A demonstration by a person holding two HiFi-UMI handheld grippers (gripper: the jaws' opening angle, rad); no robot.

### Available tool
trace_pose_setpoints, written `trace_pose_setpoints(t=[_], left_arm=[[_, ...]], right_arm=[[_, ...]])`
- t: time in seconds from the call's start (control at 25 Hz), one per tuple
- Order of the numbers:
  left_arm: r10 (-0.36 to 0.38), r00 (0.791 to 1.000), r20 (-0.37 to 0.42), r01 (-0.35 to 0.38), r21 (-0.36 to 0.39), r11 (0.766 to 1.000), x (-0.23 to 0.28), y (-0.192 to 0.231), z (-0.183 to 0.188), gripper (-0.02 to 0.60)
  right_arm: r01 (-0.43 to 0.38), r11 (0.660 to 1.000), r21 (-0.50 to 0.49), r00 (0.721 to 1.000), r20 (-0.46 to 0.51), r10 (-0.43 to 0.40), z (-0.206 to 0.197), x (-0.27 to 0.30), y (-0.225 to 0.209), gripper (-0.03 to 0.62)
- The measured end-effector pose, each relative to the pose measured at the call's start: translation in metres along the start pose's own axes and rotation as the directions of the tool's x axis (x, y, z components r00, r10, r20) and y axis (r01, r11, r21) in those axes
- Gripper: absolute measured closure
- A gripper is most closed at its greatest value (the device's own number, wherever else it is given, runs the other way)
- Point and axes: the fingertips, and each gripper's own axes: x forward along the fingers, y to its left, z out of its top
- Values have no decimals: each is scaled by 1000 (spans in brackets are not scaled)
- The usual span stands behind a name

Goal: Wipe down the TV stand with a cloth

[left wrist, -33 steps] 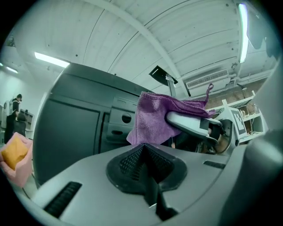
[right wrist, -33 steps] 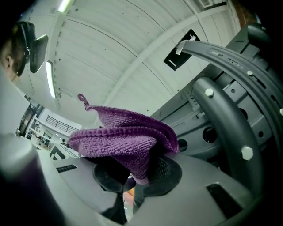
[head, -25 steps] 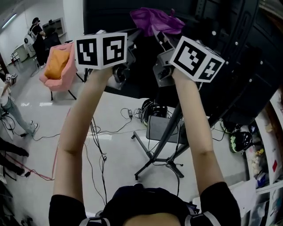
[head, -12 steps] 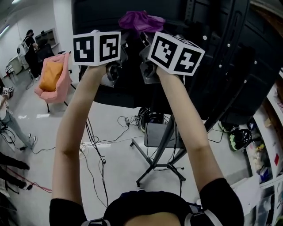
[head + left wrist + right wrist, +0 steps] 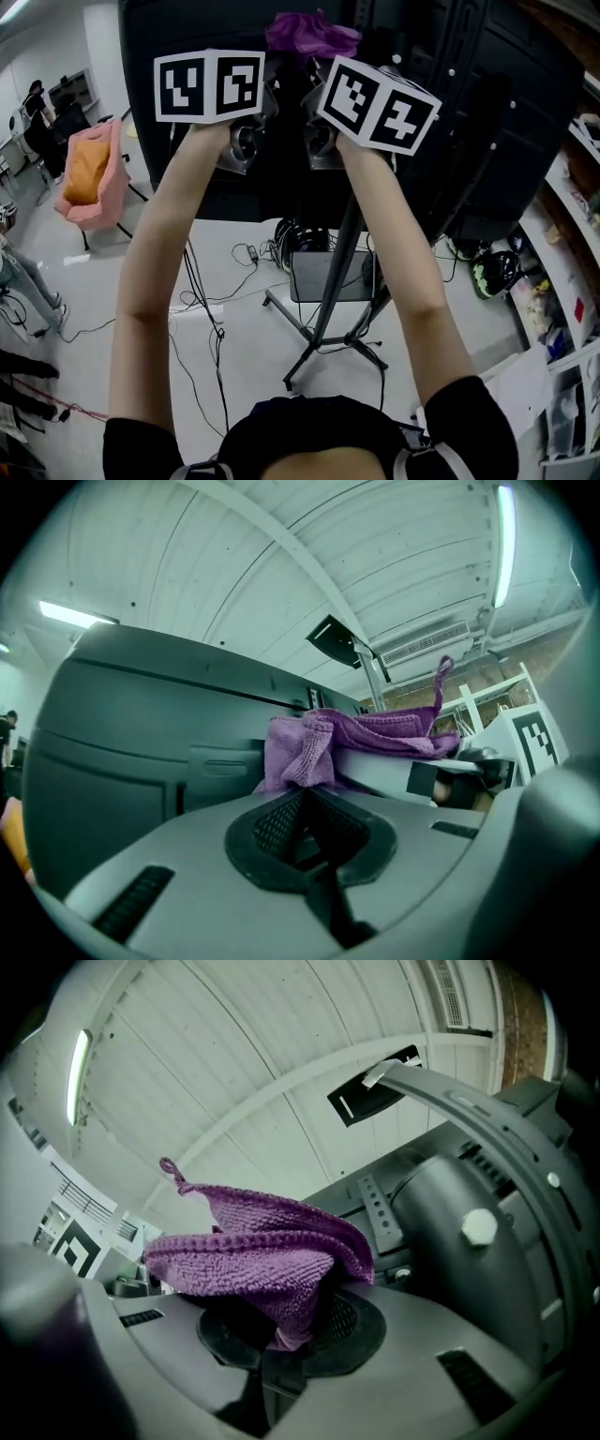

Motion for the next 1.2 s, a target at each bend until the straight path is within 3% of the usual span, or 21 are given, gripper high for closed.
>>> trace_pose_setpoints(t=[0.32, 0.64, 0.88, 1.2], left_arm=[[-75, 997, -8, 75, -6, 997, 30, -38, -4, 575], [-93, 996, -19, 92, -7, 996, 37, -51, -6, 575], [-79, 997, -8, 79, -1, 997, 18, -46, -4, 575], [15, 1000, -12, -15, 9, 1000, -43, -13, -14, 575]], right_arm=[[110, 989, -98, 994, -6, -112, 11, -30, -20, 530], [146, 983, -113, 989, -9, -148, 12, -40, -25, 530], [103, 990, -96, 995, 7, -103, 13, -43, -4, 530], [-53, 999, -10, 999, 4, 53, -12, -35, 57, 530]])
